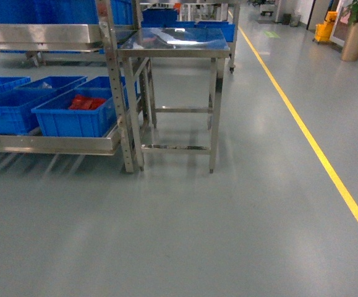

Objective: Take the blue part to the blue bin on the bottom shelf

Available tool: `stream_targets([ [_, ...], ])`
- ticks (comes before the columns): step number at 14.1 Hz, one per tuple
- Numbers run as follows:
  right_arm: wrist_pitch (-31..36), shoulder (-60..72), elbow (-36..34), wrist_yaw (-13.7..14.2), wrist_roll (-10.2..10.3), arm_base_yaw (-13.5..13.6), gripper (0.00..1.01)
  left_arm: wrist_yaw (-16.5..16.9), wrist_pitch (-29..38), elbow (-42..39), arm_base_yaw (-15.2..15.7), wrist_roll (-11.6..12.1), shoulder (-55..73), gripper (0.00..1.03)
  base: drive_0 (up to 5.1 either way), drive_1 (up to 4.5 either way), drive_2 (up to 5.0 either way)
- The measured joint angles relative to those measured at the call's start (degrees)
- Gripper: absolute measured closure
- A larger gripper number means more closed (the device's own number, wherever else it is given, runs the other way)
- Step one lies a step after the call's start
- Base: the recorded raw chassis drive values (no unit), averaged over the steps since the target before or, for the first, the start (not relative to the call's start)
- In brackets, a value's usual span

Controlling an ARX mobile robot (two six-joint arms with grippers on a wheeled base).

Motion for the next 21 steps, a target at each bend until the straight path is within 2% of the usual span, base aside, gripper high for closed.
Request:
stream_targets([
  [21, 0.17, 0.0, 0.0, 0.0, 0.0, 0.0, 0.03, -0.07, -0.02, 0.0, -0.02, 0.0, 0.0, 0.59, 0.0, 4.26, -4.2],
])
